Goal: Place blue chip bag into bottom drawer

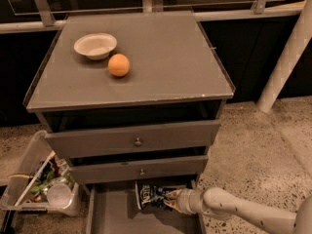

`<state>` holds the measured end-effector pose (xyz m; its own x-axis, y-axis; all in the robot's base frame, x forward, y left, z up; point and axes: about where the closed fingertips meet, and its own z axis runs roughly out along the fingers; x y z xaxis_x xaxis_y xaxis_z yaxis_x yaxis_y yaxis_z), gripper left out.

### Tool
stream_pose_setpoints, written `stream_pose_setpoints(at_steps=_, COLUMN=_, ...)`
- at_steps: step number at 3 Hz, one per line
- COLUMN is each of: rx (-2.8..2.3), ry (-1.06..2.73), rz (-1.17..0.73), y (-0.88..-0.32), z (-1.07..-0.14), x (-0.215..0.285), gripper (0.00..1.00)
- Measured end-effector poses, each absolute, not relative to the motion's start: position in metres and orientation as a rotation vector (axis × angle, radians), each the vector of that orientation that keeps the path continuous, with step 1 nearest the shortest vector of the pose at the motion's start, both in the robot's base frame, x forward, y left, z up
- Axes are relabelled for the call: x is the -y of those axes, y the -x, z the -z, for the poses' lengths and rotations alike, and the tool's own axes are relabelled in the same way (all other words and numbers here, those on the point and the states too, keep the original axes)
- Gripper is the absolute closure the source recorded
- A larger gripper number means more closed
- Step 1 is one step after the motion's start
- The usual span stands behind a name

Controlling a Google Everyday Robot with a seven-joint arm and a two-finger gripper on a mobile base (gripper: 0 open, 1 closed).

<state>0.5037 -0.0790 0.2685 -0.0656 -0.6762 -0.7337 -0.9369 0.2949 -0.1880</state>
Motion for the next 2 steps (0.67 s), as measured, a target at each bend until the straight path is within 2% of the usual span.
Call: stream_pose_setpoints(at_steps=2, rx=-1.897, ry=1.459, rz=-0.416, y=-0.500, z=-0.228, x=0.077, gripper=1.00)
